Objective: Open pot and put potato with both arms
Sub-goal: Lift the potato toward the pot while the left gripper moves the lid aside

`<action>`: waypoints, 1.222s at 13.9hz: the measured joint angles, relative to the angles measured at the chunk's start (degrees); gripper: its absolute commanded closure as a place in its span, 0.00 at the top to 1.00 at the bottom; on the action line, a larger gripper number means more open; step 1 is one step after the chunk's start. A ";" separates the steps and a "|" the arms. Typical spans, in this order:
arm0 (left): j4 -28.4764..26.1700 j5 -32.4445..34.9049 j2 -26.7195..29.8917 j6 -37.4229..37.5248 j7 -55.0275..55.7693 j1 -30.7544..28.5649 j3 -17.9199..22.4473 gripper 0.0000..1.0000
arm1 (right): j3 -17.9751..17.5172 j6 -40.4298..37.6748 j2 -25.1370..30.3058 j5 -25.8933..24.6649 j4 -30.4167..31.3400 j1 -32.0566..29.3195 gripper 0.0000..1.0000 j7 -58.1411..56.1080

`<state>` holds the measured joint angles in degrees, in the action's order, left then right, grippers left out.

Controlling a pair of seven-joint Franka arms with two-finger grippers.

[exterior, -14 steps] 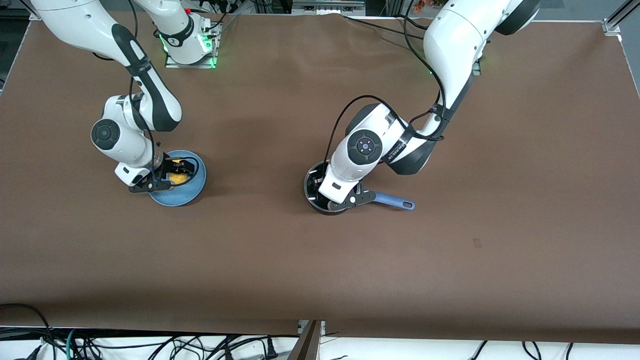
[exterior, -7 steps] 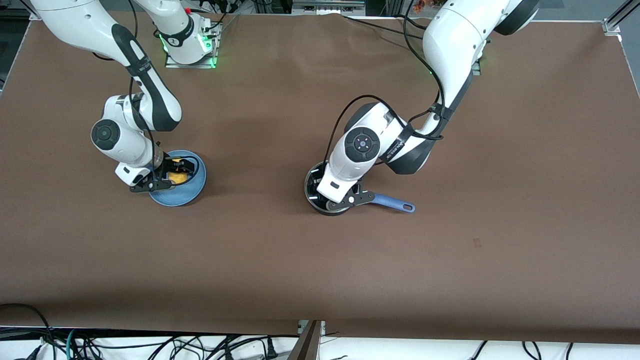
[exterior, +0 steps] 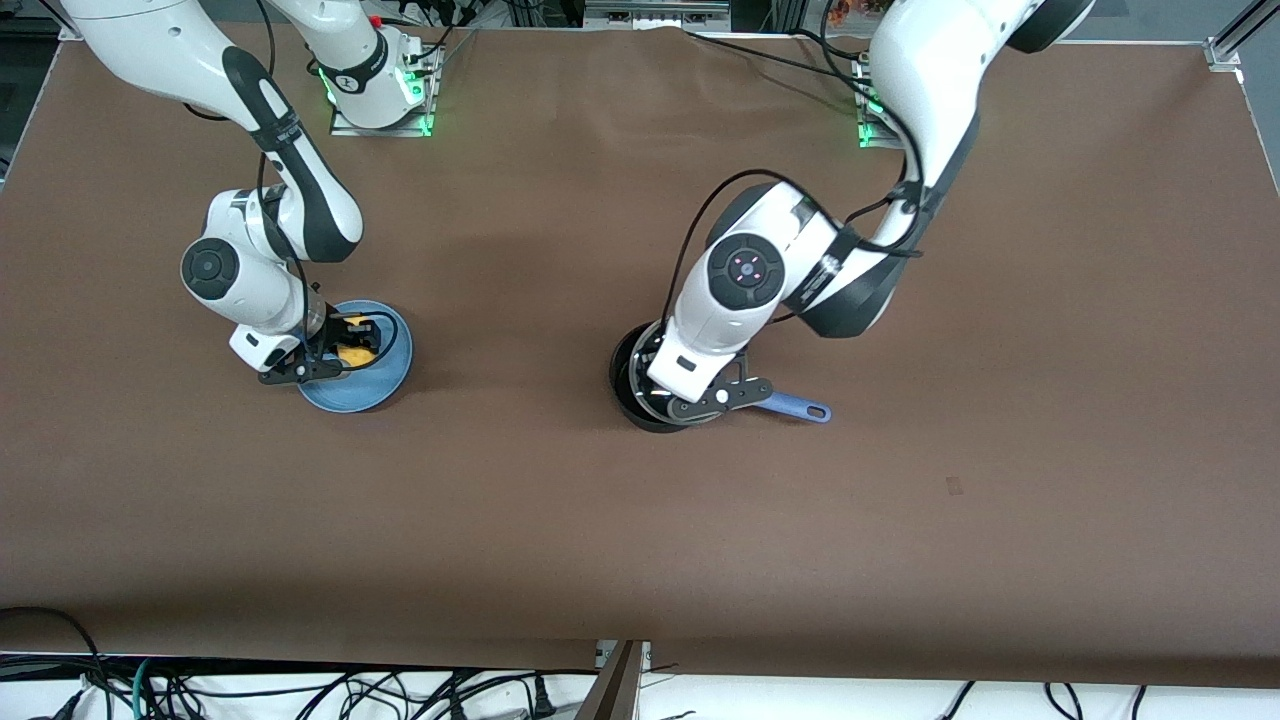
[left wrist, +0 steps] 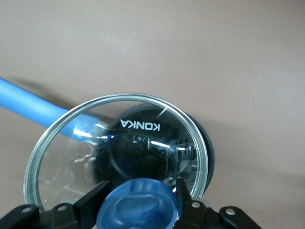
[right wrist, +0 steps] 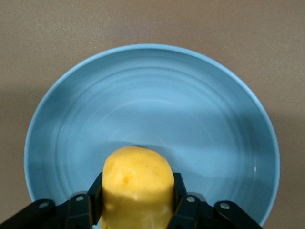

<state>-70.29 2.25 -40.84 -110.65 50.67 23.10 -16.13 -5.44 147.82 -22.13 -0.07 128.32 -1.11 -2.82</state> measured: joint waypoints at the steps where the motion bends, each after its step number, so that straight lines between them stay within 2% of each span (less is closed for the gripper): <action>1: 0.00 0.00 1.32 1.74 -2.42 -1.13 0.07 0.00 | 0.00 0.03 0.07 0.00 -0.22 0.00 0.33 0.00; 4: -0.03 -0.70 4.16 7.27 -12.97 -7.14 0.15 0.00 | -0.39 -1.89 1.23 0.00 -2.31 -0.01 0.33 -0.05; 7: -2.39 -2.60 6.45 10.39 -27.16 -15.76 0.22 0.00 | -4.06 -11.05 2.71 0.21 -9.00 0.05 0.33 1.87; 10: -9.75 -3.42 10.51 10.62 -39.83 -23.80 0.22 0.00 | -10.48 -13.97 2.64 0.26 -14.89 1.86 0.33 15.11; 11: -12.80 -3.46 12.15 10.60 -43.43 -26.24 0.22 0.00 | -11.48 -14.05 2.20 0.26 -16.58 3.97 0.33 19.62; 14: -22.45 -3.47 16.03 6.57 -52.24 -32.91 0.28 0.00 | -11.89 -14.06 -1.12 0.26 -23.36 11.42 0.34 29.94; 17: -28.65 -3.37 15.84 -2.33 -55.14 -35.75 0.39 0.00 | -11.94 -14.07 -6.39 0.25 -31.17 17.33 0.34 37.62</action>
<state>-98.94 -1.12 -25.00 -112.97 -4.48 -12.65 -15.74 -17.38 133.75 -28.52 0.18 97.16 16.21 34.81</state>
